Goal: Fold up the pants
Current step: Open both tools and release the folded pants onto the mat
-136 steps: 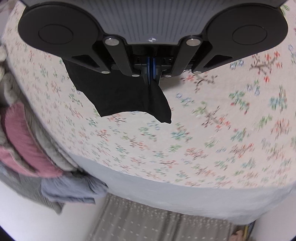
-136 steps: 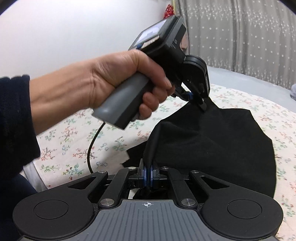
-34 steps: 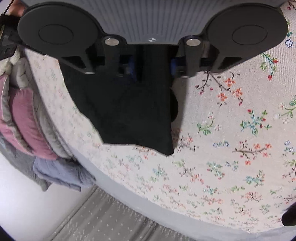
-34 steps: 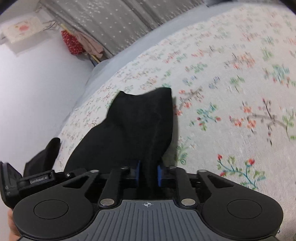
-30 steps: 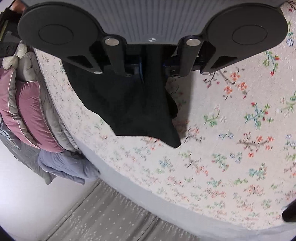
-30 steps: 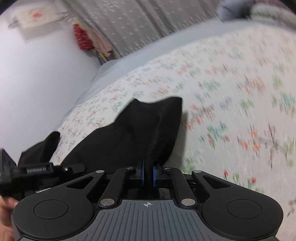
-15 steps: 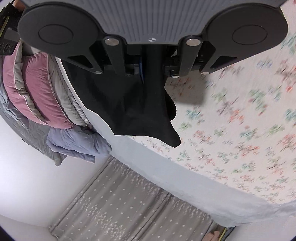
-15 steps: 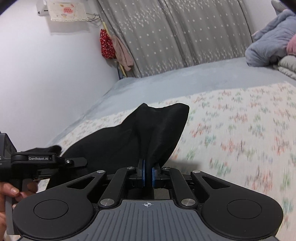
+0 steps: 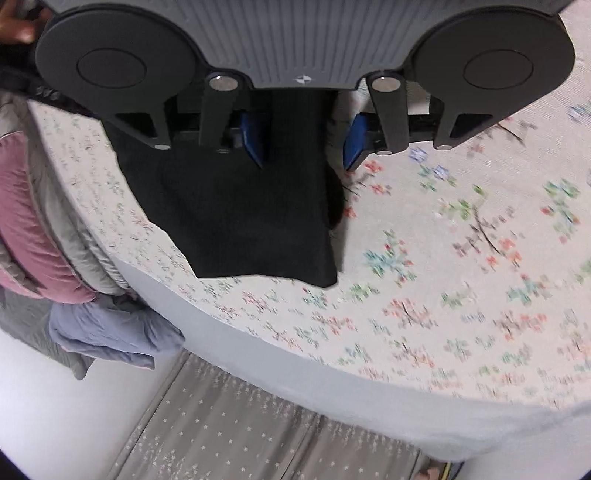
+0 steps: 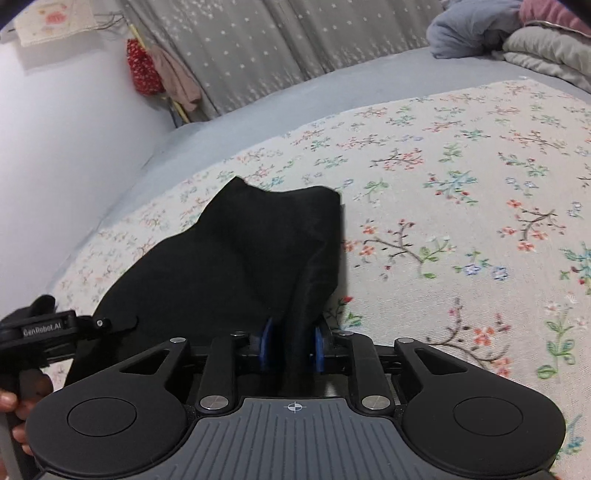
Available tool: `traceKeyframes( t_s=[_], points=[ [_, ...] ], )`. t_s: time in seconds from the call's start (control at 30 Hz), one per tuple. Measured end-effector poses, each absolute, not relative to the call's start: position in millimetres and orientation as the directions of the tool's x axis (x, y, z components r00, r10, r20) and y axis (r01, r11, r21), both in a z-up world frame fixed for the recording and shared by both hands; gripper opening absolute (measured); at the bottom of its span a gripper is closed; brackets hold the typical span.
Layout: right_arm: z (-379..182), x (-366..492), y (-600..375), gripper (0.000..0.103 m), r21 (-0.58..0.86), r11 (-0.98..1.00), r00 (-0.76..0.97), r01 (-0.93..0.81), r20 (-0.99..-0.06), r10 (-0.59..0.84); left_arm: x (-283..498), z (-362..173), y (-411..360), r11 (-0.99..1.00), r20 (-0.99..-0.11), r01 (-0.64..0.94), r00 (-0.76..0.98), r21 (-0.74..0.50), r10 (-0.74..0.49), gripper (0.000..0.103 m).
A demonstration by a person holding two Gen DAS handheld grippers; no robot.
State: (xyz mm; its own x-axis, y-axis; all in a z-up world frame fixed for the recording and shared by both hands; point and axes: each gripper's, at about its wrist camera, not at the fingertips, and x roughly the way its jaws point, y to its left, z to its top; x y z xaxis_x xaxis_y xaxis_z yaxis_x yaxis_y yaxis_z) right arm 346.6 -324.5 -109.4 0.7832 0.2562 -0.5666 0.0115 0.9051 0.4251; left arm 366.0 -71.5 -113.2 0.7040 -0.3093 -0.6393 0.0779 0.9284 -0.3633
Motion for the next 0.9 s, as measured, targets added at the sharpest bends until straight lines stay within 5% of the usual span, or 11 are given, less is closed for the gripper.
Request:
traceKeyframes(
  t_s=[0.2, 0.27, 0.33, 0.43, 0.57, 0.8, 0.9],
  points=[
    [-93, 334, -319, 0.032, 0.289, 0.956, 0.806, 0.057, -0.579, 0.127, 347, -84, -70, 0.972, -0.618, 0.025, 0.768, -0.232, -0.168, 0.052],
    [-84, 329, -318, 0.032, 0.25, 0.965, 0.82, 0.085, -0.567, 0.075, 333, -74, -80, 0.982, -0.583, 0.057, 0.798, -0.179, -0.153, 0.028],
    [-74, 320, -309, 0.034, 0.225, 0.972, 0.85, 0.073, -0.523, 0.057, 320, -67, -91, 0.979, -0.555, 0.126, 0.809, -0.159, -0.194, 0.016],
    [-66, 308, -294, 0.032, 0.24, 0.971, 0.864, -0.006, -0.487, 0.126, 303, -71, -115, 0.974, -0.553, 0.201, 0.802, -0.105, -0.225, 0.017],
    [-71, 296, -272, 0.032, 0.197, 0.98, 0.841, -0.02, -0.527, 0.123, 298, -89, -127, 0.994, -0.623, 0.107, 0.775, -0.028, -0.101, 0.017],
    [-45, 236, -239, 0.034, 0.103, 0.993, 0.874, -0.053, -0.477, 0.096, 251, -67, -140, 0.994, -0.592, 0.079, 0.806, 0.076, -0.019, 0.019],
    [-40, 211, -237, 0.034, 0.169, 0.985, 0.885, -0.021, -0.455, 0.096, 230, -52, -137, 0.997, -0.583, 0.053, 0.812, 0.049, -0.015, 0.02]
  ],
)
